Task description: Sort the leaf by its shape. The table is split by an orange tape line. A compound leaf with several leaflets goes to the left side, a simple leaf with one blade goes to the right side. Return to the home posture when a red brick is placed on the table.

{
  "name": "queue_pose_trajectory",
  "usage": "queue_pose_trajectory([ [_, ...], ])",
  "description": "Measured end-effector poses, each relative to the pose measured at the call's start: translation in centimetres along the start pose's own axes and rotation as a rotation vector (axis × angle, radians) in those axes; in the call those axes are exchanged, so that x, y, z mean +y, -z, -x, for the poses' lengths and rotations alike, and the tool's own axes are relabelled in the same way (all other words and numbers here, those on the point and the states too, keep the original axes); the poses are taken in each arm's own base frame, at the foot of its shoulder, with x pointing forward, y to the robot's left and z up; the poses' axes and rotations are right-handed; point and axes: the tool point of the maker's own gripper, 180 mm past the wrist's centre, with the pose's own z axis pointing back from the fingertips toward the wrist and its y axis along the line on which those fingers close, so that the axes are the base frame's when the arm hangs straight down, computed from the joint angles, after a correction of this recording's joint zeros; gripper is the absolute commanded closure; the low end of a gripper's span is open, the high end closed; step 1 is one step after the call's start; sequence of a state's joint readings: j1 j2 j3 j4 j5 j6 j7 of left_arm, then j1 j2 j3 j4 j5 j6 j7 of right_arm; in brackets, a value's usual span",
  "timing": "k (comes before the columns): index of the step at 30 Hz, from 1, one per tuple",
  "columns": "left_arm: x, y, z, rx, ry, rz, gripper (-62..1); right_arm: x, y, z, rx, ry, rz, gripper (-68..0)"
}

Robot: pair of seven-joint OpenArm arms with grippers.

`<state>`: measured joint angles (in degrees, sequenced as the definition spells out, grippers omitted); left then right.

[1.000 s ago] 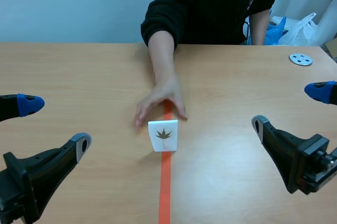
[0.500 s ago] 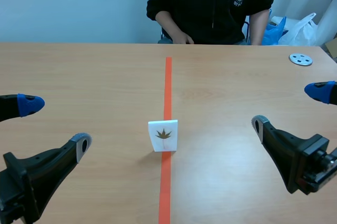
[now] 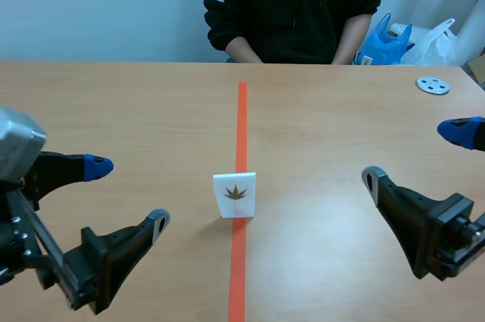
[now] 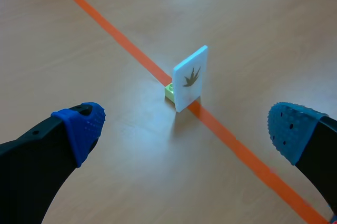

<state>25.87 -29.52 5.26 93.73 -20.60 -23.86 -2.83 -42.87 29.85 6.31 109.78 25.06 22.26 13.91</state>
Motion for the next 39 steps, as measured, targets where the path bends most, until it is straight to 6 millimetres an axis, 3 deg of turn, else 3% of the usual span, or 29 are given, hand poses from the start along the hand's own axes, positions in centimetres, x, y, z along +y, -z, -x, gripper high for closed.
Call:
queue_pose_trajectory([
  [6, 0.3, 2.9, 2.0, 0.008, -0.017, 0.028, -62.3, 0.0, 0.0, 0.0, 0.0, 0.0, 0.0, -67.9],
  [19, -3.4, 9.5, 5.3, 0.01, 0.025, 0.162, -62.3, 0.0, 0.0, 0.0, 0.0, 0.0, 0.0, -67.9],
  [27, -3.5, 12.3, 5.4, -0.049, 0.024, 0.146, -62.3, 0.0, 0.0, -0.1, -0.007, 0.0, 0.0, -67.9],
  [35, -5.5, 14.2, 6.5, -0.051, 0.05, 0.149, -62.3, 0.0, 0.0, -0.3, -0.015, 0.0, 0.0, -67.9],
  [39, -6.0, 14.9, 6.0, -0.081, 0.031, 0.151, -62.0, 0.0, 0.0, -0.3, -0.015, 0.0, 0.0, -67.9],
])
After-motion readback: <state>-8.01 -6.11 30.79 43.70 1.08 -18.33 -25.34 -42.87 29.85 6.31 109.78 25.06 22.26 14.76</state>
